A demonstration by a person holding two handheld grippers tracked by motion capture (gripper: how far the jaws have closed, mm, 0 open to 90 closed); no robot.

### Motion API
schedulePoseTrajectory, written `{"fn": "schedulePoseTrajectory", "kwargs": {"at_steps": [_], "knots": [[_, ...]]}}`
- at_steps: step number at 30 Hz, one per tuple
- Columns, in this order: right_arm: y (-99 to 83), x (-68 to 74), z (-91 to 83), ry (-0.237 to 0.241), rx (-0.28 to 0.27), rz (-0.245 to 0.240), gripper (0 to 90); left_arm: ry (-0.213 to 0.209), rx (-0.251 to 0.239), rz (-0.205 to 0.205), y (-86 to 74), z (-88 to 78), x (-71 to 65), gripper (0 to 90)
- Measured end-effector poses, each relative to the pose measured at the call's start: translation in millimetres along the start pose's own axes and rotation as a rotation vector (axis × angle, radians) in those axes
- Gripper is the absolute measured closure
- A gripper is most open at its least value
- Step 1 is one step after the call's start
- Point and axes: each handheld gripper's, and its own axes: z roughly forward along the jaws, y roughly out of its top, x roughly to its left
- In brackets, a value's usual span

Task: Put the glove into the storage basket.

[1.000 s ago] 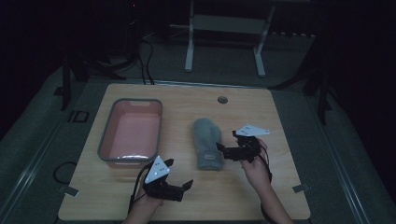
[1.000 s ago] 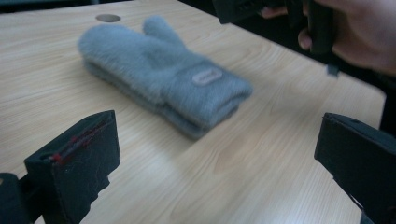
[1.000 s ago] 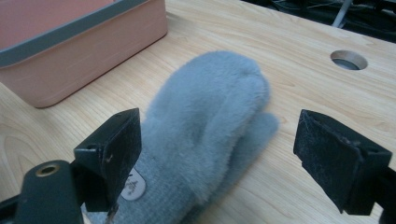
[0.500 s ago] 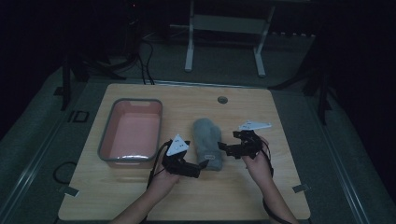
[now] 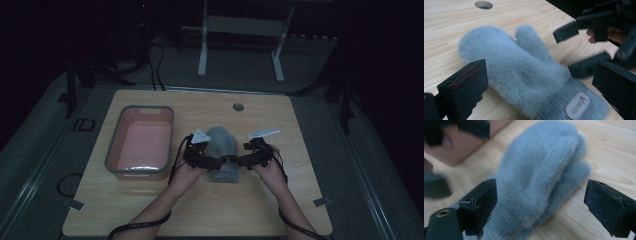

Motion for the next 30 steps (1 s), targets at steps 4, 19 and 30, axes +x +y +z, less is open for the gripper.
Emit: {"fn": "schedulePoseTrajectory", "kwargs": {"at_steps": [4,19,30], "knots": [[-2.5,-1.2,8.3,-0.012,0.011,0.008,11.4,0.025,0.046,-0.018,1.0,7.0,7.3,0.6],[-10.5,-17.8,30.5,-0.005,0.084,0.125,35.1,-0.008,0.218,-0.184,-15.5,38.7,37.5,26.4],[-15.7,-19.0,40.6,0.079,0.100,0.122,68.3,-0.135,0.218,-0.199,-20.2,48.0,40.1,65.3]]}}
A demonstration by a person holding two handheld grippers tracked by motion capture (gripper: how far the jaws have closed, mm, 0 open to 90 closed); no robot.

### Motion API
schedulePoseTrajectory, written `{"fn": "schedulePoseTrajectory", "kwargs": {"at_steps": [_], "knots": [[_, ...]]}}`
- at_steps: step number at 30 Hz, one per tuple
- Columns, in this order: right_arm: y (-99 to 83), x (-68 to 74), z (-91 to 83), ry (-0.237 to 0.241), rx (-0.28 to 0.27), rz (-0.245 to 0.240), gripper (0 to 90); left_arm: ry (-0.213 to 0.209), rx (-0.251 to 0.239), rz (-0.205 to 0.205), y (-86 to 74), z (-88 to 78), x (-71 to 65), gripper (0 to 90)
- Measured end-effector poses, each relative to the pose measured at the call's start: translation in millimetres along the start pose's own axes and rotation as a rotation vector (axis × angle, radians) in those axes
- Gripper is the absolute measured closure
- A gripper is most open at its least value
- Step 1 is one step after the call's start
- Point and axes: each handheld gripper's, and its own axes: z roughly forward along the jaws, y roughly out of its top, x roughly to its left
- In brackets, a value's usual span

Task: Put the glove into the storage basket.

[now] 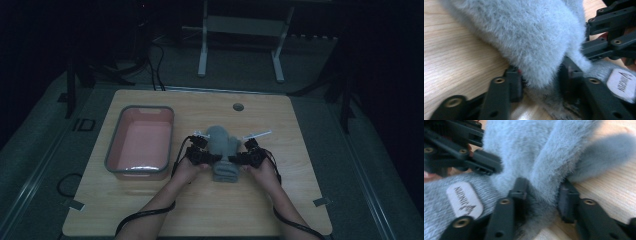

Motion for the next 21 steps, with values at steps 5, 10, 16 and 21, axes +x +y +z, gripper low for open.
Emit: {"fn": "schedulePoseTrajectory", "kwargs": {"at_steps": [5,10,16,21], "knots": [[-2.2,8.6,-2.7,-0.037,-0.030,-0.034,76.8,0.009,-0.004,0.006,1.7,-2.8,-5.2,76.3],[-2.5,15.3,-9.8,-0.050,-0.074,-0.039,79.3,0.015,-0.012,0.014,6.2,-9.0,-11.7,78.7],[7.4,27.4,-23.0,-0.067,-0.101,-0.064,79.8,0.030,-0.038,0.035,14.7,-23.6,-21.5,79.3],[17.5,41.9,-35.3,-0.085,-0.129,-0.086,80.1,0.039,-0.047,0.075,24.8,-41.7,-29.6,79.3]]}}
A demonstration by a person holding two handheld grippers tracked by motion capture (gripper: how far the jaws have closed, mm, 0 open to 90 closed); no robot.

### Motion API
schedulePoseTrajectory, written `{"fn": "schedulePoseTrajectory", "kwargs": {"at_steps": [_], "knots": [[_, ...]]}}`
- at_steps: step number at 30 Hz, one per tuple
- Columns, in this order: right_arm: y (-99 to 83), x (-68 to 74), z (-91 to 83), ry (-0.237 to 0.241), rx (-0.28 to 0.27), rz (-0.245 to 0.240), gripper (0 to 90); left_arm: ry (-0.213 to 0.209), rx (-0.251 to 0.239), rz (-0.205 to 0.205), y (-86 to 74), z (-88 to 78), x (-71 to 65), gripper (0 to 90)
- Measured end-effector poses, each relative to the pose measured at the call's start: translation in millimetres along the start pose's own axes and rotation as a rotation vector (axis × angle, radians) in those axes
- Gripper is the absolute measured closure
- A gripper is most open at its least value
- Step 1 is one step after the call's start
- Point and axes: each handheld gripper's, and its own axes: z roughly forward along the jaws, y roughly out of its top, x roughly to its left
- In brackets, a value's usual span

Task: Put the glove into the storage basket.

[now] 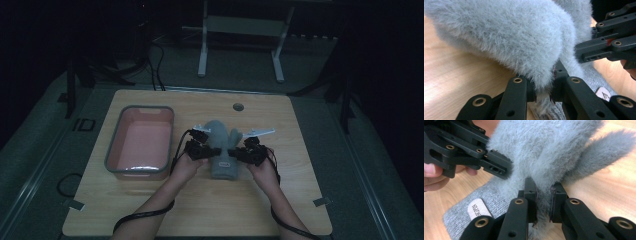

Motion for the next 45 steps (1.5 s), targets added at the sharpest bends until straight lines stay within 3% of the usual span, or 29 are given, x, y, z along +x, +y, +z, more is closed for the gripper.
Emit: {"fn": "schedulePoseTrajectory", "kwargs": {"at_steps": [11,21,25,29,38,45], "knots": [[41.2,24.7,-21.0,0.010,-0.060,-0.033,80.2,0.018,-0.033,0.047,28.0,-48.2,-4.5,79.3],[83.5,52.2,-17.1,0.029,-0.072,-0.078,80.3,0.073,-0.052,0.073,41.8,-94.2,5.8,79.4],[98.8,64.6,-8.8,0.043,-0.072,-0.094,80.3,0.100,-0.053,0.072,42.7,-113.1,14.6,79.4],[113.2,78.9,3.5,0.057,-0.064,-0.108,80.3,0.163,-0.051,0.083,40.8,-130.5,21.3,79.4],[146.8,111.8,34.8,0.096,-0.050,-0.122,80.4,0.209,-0.056,0.035,35.1,-175.4,51.5,79.3],[162.0,139.7,71.1,0.136,-0.040,-0.122,80.3,0.290,-0.019,0.004,21.3,-203.9,76.0,79.3]]}}
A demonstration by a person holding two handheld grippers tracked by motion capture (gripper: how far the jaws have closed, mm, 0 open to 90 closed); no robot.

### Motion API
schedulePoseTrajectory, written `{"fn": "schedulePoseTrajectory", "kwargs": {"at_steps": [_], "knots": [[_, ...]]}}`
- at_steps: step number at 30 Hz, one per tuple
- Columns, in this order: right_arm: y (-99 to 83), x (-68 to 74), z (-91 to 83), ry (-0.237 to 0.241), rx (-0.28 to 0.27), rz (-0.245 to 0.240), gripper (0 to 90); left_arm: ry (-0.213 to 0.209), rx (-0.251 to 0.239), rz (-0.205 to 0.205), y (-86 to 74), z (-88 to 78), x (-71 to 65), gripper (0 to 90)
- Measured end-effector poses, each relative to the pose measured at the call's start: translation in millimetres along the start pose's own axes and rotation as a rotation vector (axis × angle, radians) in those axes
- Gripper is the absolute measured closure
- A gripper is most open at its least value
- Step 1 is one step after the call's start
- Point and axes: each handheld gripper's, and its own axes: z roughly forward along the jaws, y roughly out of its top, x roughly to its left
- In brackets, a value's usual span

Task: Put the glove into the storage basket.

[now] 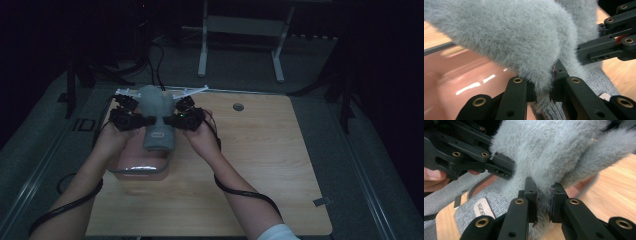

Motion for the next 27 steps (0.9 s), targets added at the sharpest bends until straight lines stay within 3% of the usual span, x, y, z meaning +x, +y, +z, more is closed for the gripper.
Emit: {"fn": "schedulePoseTrajectory", "kwargs": {"at_steps": [4,9,13,16,21,27], "knots": [[-2.4,10.1,27.9,0.003,0.032,0.000,80.3,0.020,0.045,-0.031,-16.3,3.6,18.3,79.3],[-14.9,13.3,62.4,-0.005,0.107,0.019,80.3,0.041,0.110,-0.064,-36.6,22.9,33.3,79.3],[-24.7,12.7,85.4,-0.045,0.197,0.045,80.3,0.051,0.172,-0.084,-47.9,43.0,40.1,79.3],[-30.2,11.4,97.3,-0.063,0.240,0.051,80.2,0.039,0.185,-0.104,-55.5,52.3,46.1,79.2],[-36.4,10.4,110.5,-0.092,0.286,0.041,79.9,0.048,0.228,-0.124,-61.3,67.1,49.4,79.1],[-33.3,18.4,121.1,-0.170,0.350,-0.045,73.9,0.074,0.296,-0.136,-59.6,79.1,52.3,79.0]]}}
